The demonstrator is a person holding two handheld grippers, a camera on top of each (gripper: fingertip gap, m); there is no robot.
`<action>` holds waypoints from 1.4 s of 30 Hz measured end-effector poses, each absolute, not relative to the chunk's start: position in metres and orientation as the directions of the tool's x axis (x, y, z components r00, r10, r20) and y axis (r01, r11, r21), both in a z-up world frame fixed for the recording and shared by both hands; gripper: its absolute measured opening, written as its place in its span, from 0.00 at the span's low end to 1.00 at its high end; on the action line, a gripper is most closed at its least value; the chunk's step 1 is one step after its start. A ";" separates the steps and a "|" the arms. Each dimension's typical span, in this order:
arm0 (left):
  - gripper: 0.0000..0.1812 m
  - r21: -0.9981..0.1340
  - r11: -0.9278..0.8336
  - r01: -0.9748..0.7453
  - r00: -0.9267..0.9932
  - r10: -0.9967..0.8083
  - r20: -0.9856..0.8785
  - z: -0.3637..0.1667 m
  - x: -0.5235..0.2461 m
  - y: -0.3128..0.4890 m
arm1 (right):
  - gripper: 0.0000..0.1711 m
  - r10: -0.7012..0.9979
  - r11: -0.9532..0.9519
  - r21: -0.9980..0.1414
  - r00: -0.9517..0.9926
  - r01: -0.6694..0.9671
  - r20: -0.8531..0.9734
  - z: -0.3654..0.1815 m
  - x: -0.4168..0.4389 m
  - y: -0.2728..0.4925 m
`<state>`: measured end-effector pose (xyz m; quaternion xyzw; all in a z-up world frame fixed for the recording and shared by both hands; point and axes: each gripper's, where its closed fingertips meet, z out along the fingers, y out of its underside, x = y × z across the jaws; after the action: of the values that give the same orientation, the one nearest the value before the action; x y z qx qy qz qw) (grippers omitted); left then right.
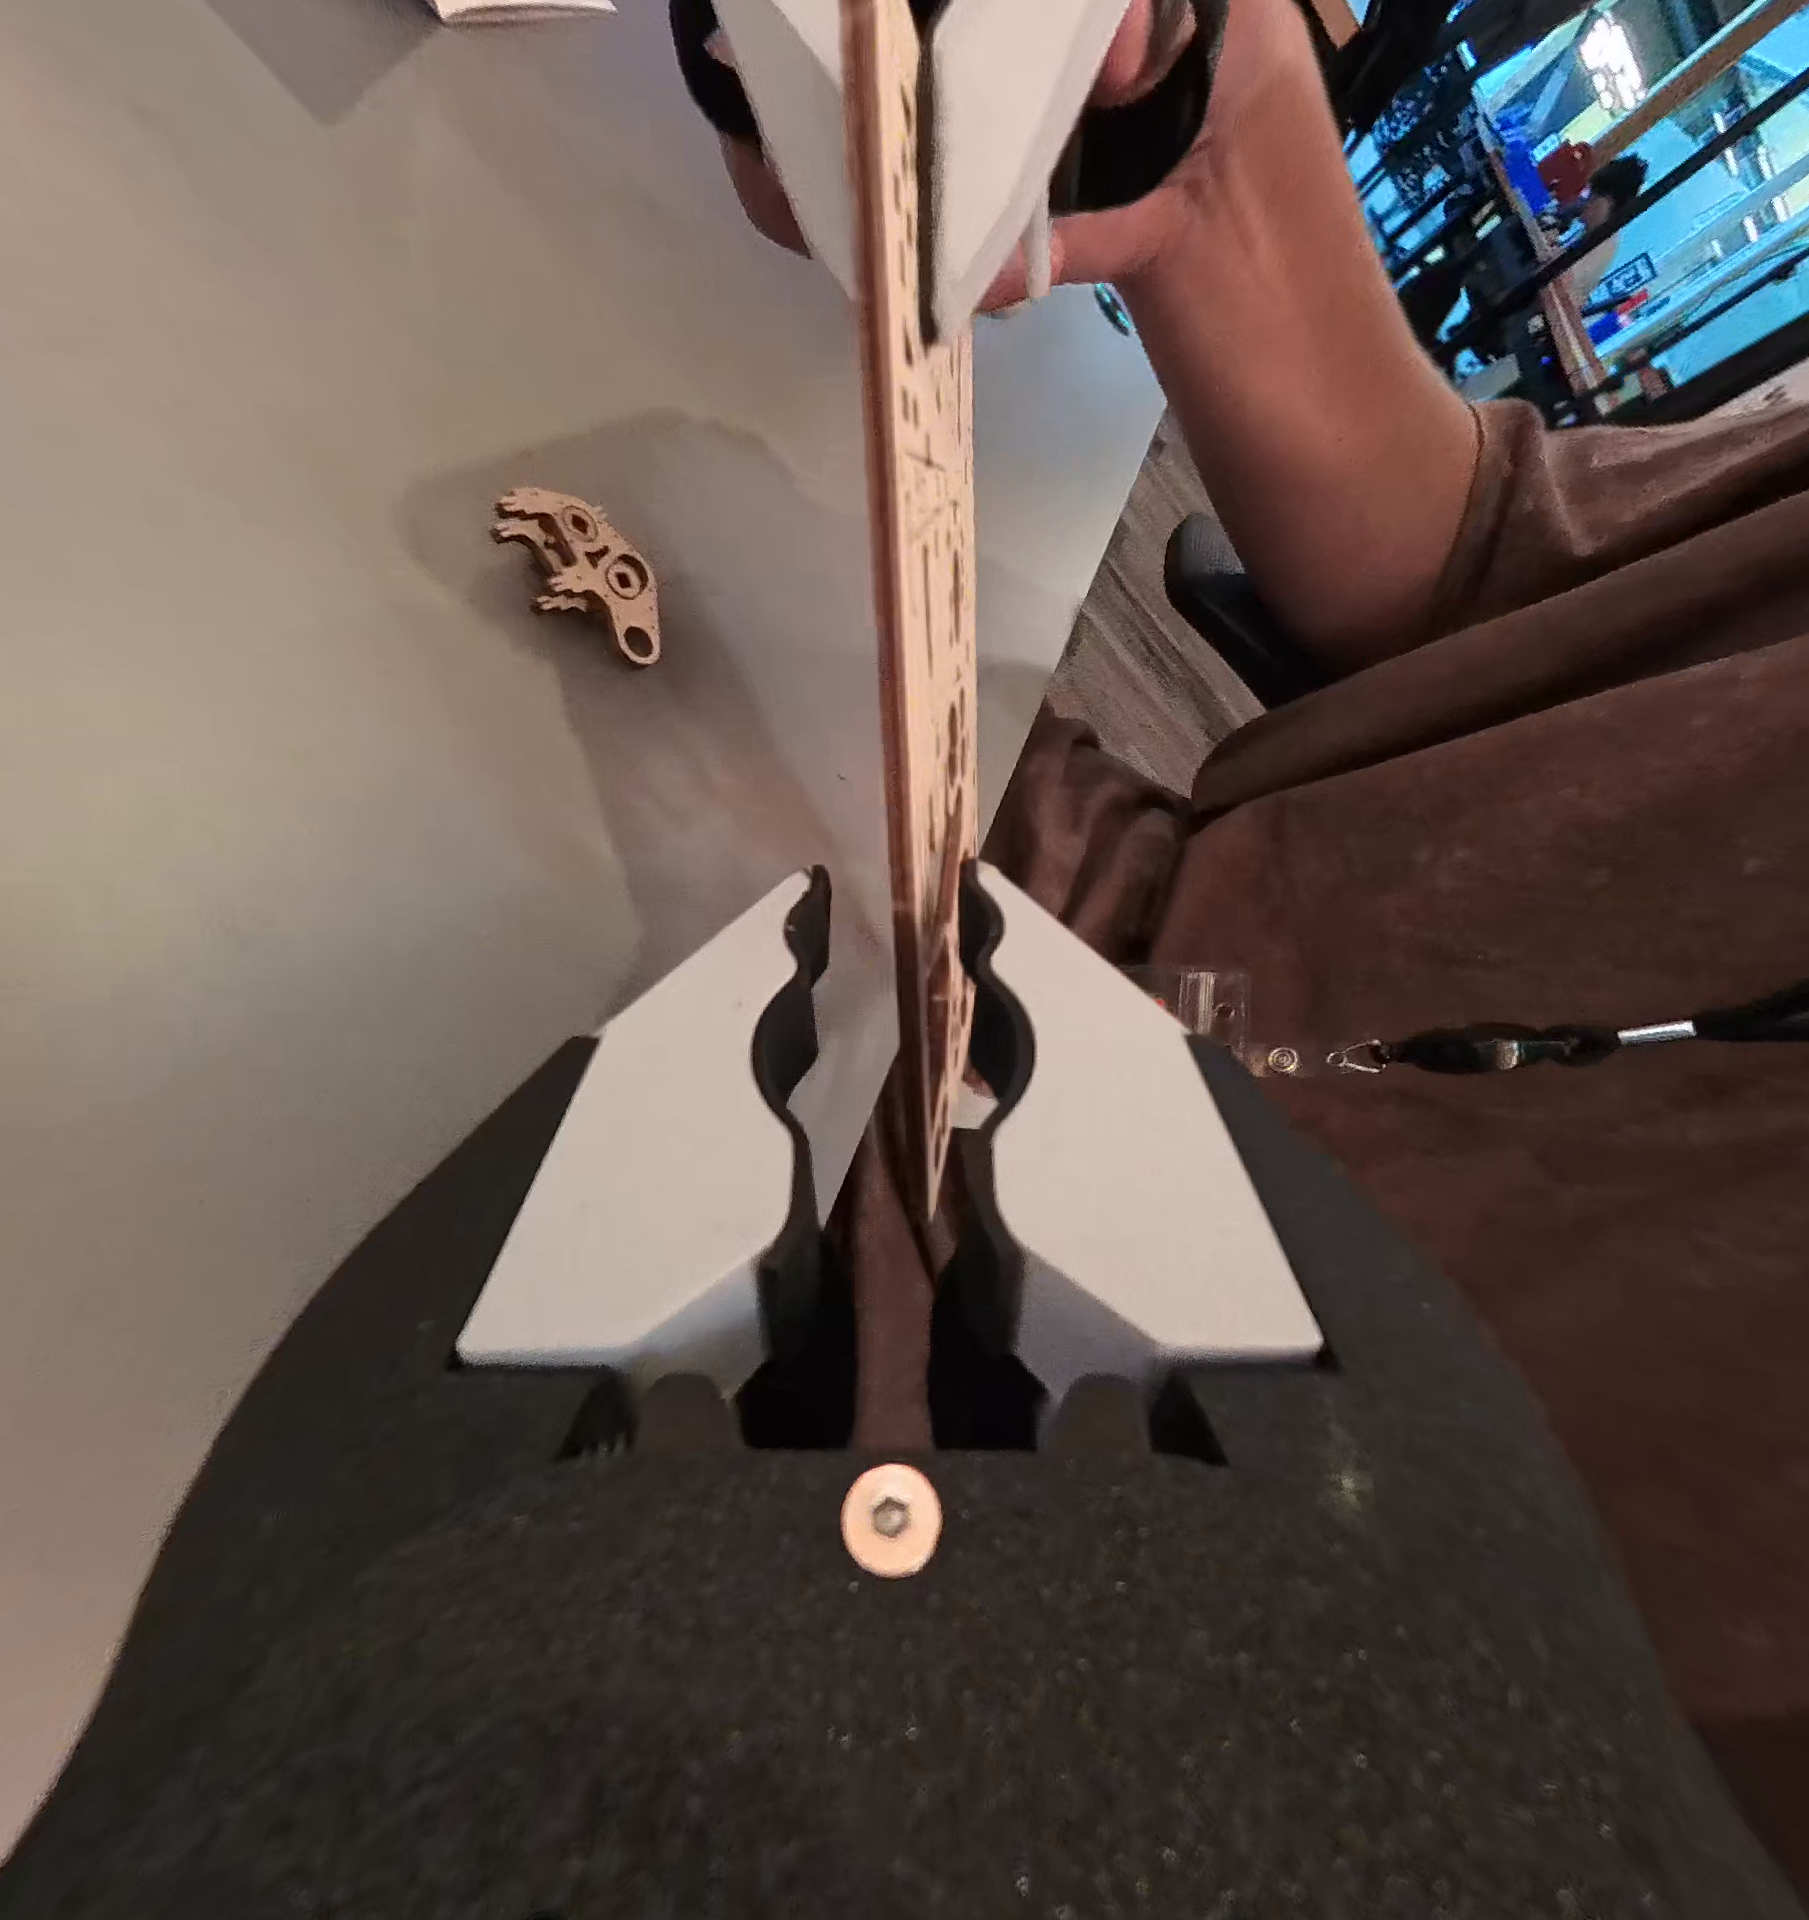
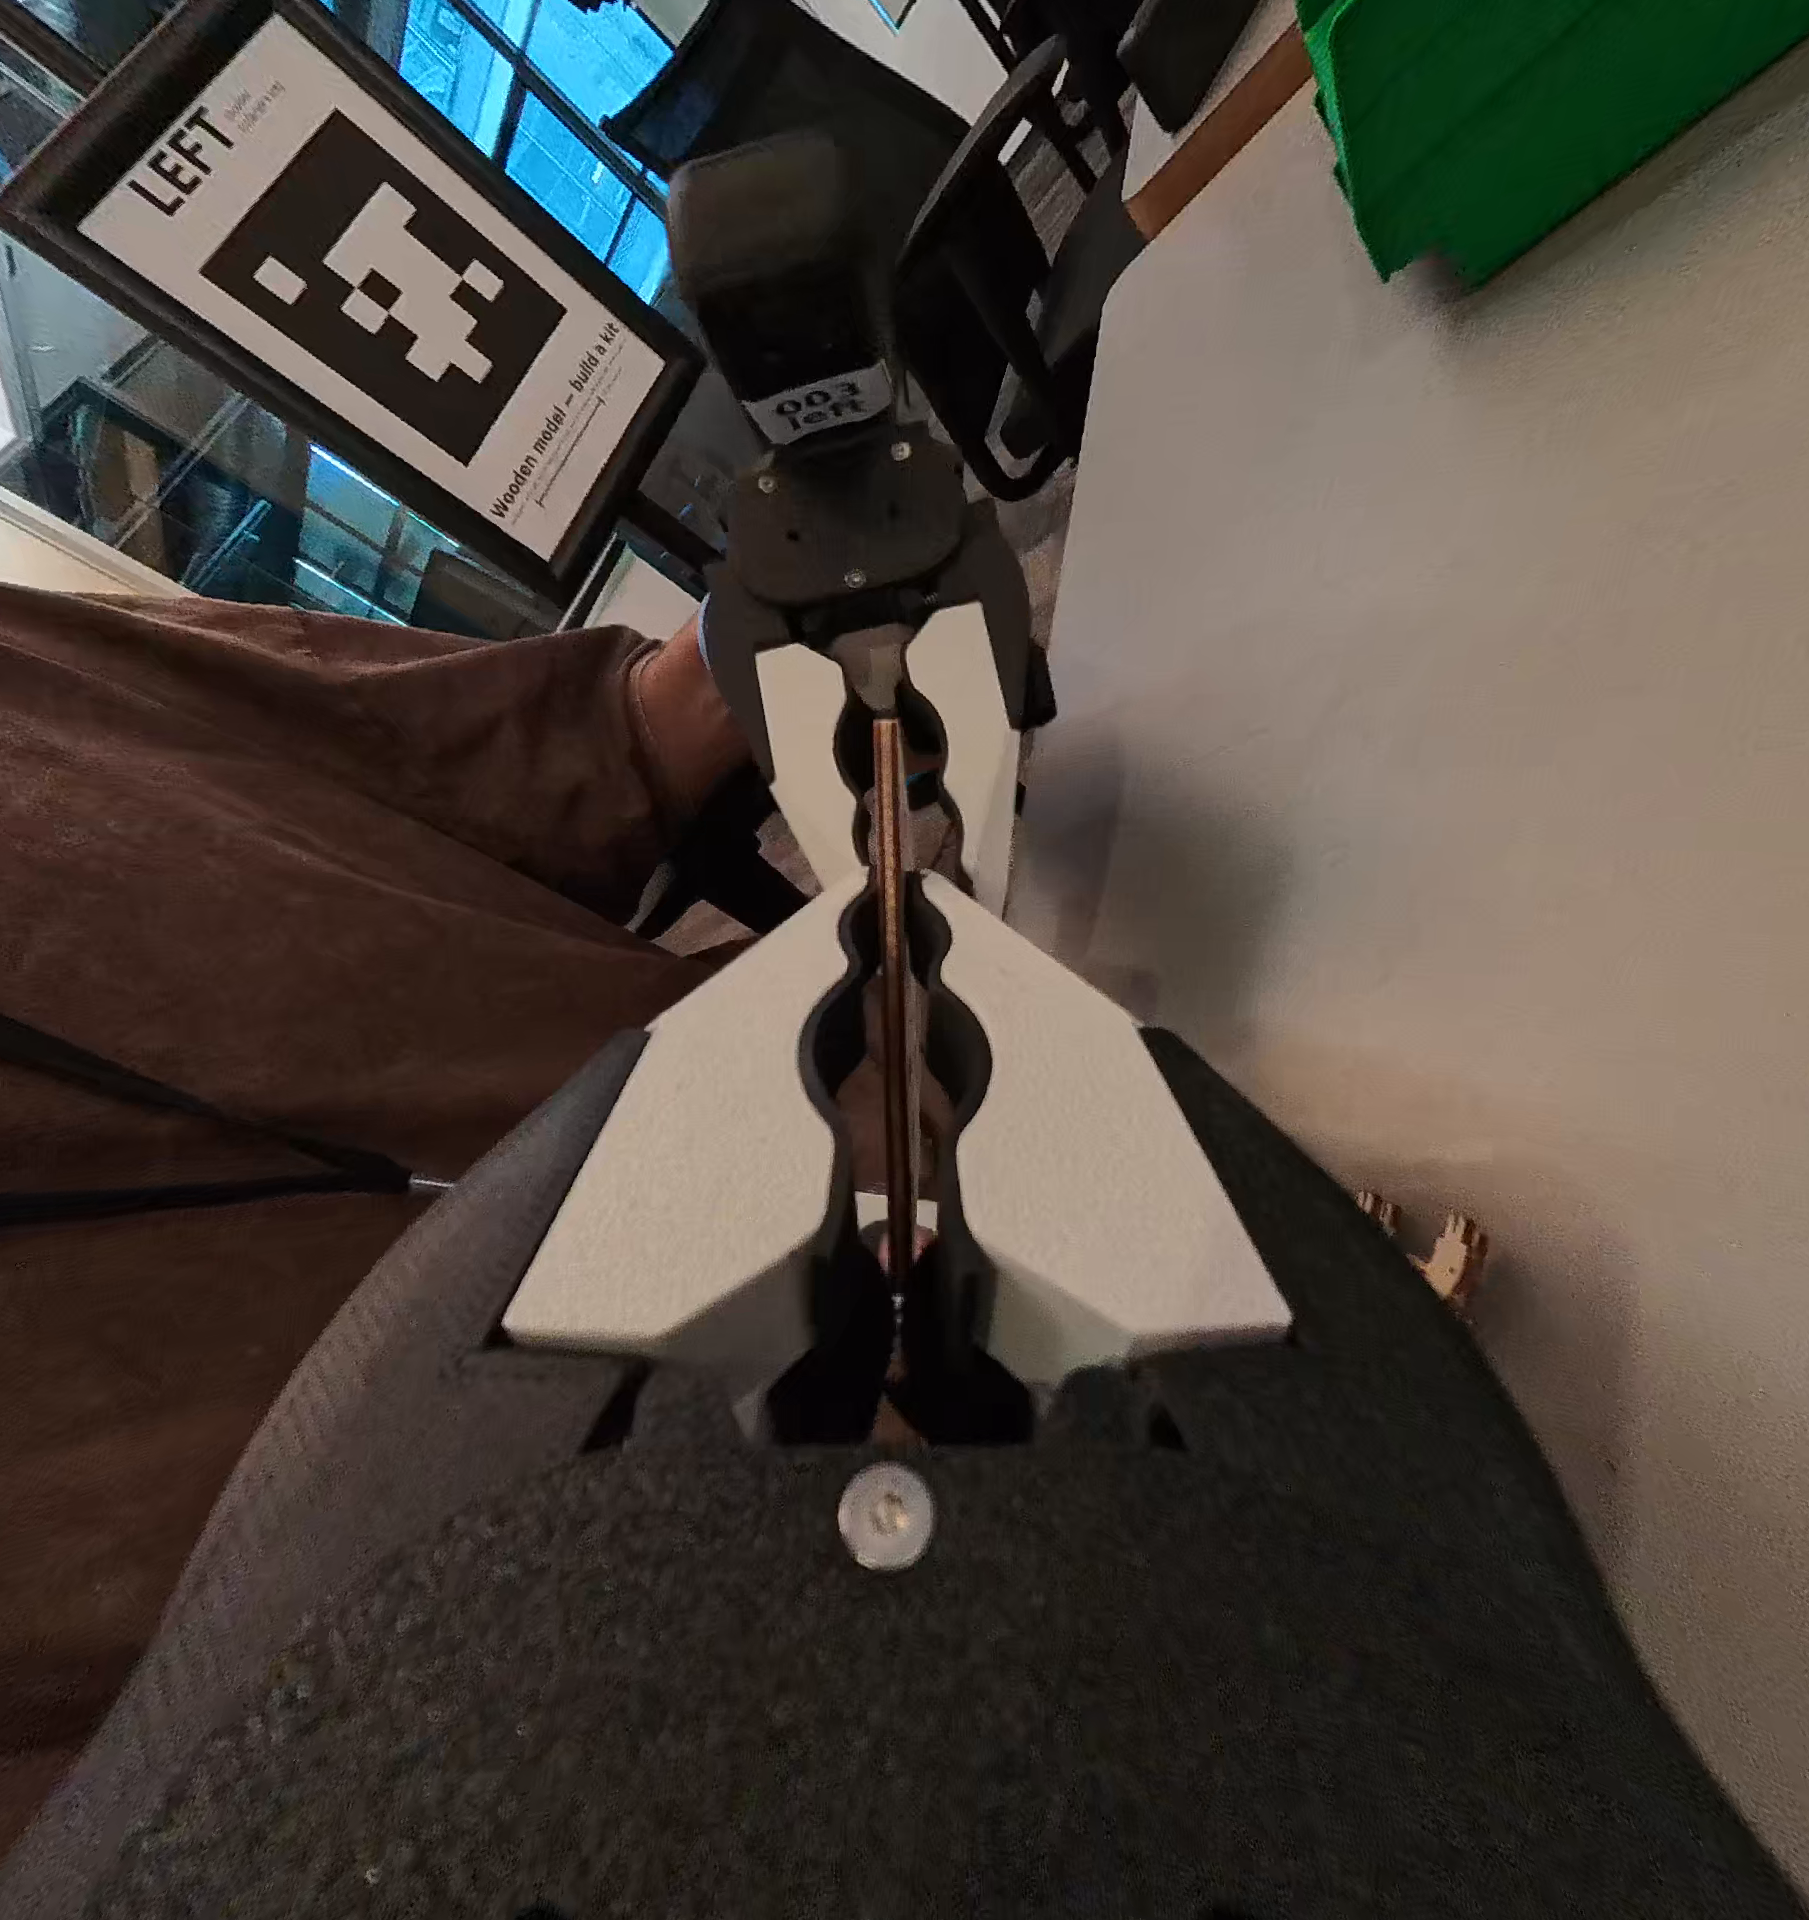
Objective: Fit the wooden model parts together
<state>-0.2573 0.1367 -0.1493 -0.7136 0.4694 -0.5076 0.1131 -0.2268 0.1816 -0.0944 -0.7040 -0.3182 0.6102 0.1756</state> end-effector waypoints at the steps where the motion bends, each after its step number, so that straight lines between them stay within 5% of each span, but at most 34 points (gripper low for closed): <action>1: 0.11 -0.633 -0.548 -0.547 0.035 -0.771 0.636 -0.147 -0.253 0.137 | 0.02 0.669 -0.731 -0.637 0.072 0.245 -0.740 -0.097 -0.227 0.182; 3: 0.02 -0.612 -0.594 -0.522 0.045 -0.735 0.676 -0.146 -0.247 0.141 | 0.03 0.695 -0.710 -0.662 0.092 0.239 -0.713 -0.097 -0.225 0.186; 9: 0.01 -0.601 -0.750 -0.275 0.019 -0.629 0.777 -0.120 -0.237 0.169 | 0.20 0.817 -0.508 -0.854 0.250 -0.110 -0.519 -0.054 -0.198 0.234; 14: 0.01 -0.592 -0.806 0.005 -0.012 -0.592 0.806 -0.093 -0.259 0.205 | 0.22 0.776 -0.527 -0.826 0.283 -0.198 -0.563 -0.057 -0.191 0.242; 18: 0.01 -0.610 -0.785 0.110 -0.004 -0.614 0.789 -0.081 -0.276 0.219 | 0.14 0.736 -0.649 -0.750 0.147 -0.129 -0.661 -0.076 -0.220 0.222; 36: 0.01 -0.639 -0.759 0.125 -0.002 -0.645 0.764 -0.076 -0.280 0.219 | 0.02 0.671 -0.729 -0.672 0.057 -0.135 -0.739 -0.087 -0.248 0.215; 42: 0.01 -0.680 -0.730 0.069 -0.023 -0.682 0.731 -0.073 -0.287 0.211 | 0.02 0.629 -0.727 -0.636 0.120 -0.258 -0.768 -0.083 -0.256 0.204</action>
<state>-0.2874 0.2110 -0.0731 -0.6409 0.2392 -0.6741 0.2787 -0.2559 0.2036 -0.0829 -0.6659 -0.1393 0.6484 0.3419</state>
